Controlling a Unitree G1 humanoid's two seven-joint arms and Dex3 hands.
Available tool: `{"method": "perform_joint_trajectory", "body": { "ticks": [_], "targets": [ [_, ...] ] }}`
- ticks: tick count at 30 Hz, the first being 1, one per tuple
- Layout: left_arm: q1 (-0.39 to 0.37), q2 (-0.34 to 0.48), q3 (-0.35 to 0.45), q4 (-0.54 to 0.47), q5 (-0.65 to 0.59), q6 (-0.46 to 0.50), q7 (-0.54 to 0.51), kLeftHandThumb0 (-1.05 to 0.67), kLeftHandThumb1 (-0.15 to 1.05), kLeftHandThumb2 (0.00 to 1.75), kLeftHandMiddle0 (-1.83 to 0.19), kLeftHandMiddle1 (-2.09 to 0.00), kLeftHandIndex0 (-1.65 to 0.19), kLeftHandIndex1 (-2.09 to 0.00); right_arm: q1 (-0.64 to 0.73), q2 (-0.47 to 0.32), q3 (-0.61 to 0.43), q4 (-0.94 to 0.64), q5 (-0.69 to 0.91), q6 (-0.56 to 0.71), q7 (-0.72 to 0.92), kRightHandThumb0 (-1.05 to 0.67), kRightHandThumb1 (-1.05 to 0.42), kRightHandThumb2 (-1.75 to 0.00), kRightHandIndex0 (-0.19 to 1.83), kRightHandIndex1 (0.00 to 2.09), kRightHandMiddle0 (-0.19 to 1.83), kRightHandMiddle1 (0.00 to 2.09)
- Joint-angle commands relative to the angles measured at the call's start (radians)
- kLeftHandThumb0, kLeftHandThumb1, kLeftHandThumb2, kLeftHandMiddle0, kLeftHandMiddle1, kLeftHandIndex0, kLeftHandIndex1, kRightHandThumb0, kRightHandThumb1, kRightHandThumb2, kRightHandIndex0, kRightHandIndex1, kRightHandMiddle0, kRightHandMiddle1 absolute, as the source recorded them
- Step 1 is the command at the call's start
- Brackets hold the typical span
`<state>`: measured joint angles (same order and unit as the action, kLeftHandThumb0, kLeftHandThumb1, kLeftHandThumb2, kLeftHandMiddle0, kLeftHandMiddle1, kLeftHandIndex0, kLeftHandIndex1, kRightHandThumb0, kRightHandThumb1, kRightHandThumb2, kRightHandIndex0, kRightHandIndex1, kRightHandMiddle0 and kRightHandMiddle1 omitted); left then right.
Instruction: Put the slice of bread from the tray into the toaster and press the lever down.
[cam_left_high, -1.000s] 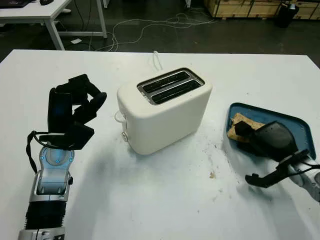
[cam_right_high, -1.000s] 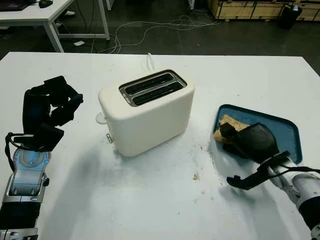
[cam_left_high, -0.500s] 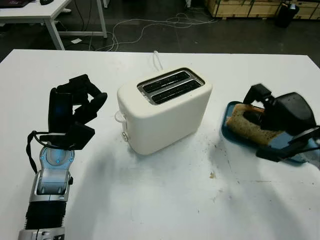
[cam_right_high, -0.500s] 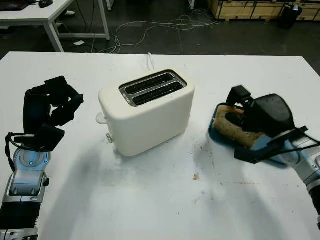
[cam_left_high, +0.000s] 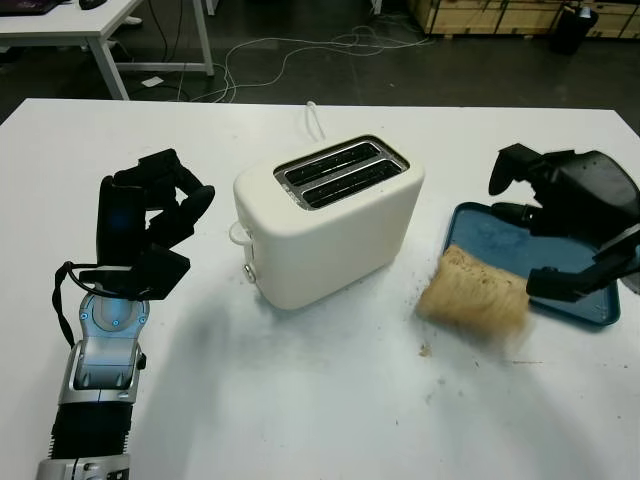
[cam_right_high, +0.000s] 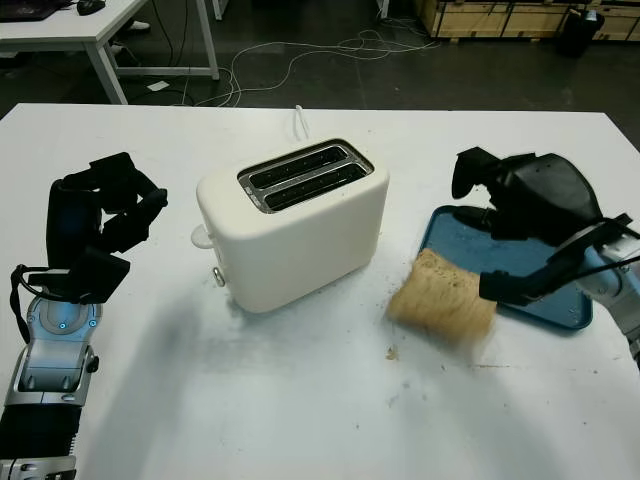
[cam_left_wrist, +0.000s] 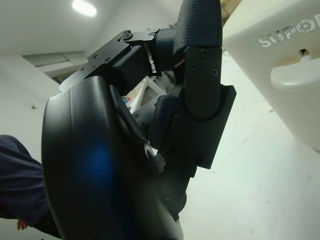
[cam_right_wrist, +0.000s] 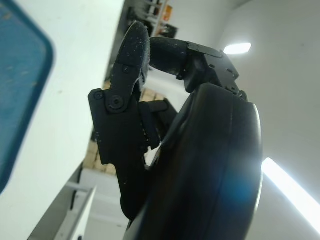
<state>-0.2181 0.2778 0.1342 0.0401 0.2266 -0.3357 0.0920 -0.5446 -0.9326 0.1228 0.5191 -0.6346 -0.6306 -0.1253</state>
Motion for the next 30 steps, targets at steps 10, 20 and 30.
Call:
{"method": "perform_joint_trajectory", "body": {
  "ticks": [10, 20, 30],
  "targets": [
    [0.014, 0.001, -0.001, 0.003, 0.004, -0.005, 0.008, -0.81, 0.92, 0.38, -1.30, -1.61, -1.08, -1.50, -0.090, 0.007, 0.040, 0.061, -0.059, -0.031, -0.022, -0.42, -0.92, -0.31, 0.65, 1.75, 0.41, 1.75],
    [0.014, -0.001, 0.003, 0.008, -0.013, -0.011, 0.003, -0.81, 0.92, 0.36, -1.30, -1.59, -1.08, -1.49, 0.214, -0.093, 0.028, -0.124, -0.226, -0.071, -0.157, -0.58, -0.75, 0.00, 0.48, 0.57, 0.68, 0.07],
    [0.009, 0.008, 0.000, 0.011, 0.000, -0.011, 0.004, -0.81, 0.92, 0.37, -1.30, -1.60, -1.07, -1.49, 0.278, -0.158, 0.143, 0.047, -0.470, -0.146, -0.632, -0.76, -0.74, 0.00, 0.54, 0.10, 0.55, 0.00]
  ]
}}
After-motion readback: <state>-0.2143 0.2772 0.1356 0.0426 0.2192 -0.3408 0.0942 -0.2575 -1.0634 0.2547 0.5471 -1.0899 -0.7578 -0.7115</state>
